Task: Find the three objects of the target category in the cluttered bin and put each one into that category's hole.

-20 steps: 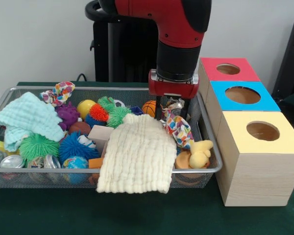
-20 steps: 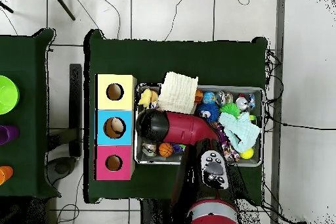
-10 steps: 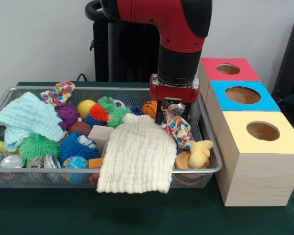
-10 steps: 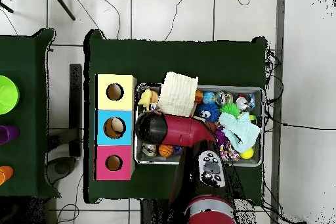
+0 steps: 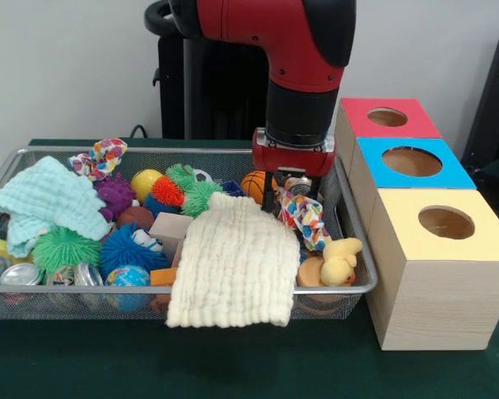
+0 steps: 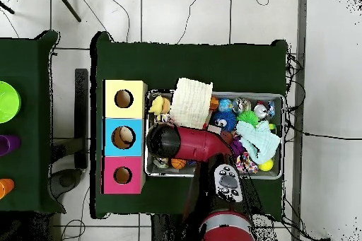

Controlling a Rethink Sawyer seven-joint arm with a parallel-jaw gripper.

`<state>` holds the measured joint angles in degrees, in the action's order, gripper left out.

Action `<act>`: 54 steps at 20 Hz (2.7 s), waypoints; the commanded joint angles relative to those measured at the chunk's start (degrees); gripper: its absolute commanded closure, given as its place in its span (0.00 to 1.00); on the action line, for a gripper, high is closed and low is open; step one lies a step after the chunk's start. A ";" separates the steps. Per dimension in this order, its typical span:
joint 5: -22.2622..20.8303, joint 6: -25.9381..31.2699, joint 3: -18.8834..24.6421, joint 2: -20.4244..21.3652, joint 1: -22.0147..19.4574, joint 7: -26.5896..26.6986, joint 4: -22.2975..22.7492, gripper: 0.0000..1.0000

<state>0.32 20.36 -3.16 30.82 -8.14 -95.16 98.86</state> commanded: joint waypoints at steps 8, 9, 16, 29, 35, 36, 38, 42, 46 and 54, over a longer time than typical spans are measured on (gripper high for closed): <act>2.76 -3.27 2.55 -1.51 -1.98 -11.95 3.30 0.00; 2.76 -3.26 2.50 -1.51 -1.91 -11.98 3.27 0.00; 2.81 -3.67 1.75 -1.51 -1.17 -12.53 3.01 0.00; 3.79 -2.46 0.72 -1.57 -0.06 -12.93 2.19 0.00; 4.45 -0.89 0.00 -1.78 0.60 -12.20 1.06 1.00; 4.40 -0.73 -0.19 -1.82 0.76 -12.19 0.85 1.00; 4.48 -0.44 -0.43 -1.89 0.99 -12.10 0.55 1.00; 4.81 -0.67 -0.49 -1.95 1.09 -12.07 0.63 1.00; 4.92 -0.34 -0.74 -1.97 1.36 -11.91 0.36 1.00; 5.13 -0.02 -0.77 -2.05 1.43 -11.74 0.24 1.00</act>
<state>3.04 20.00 -5.11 30.36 -6.46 -95.17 99.64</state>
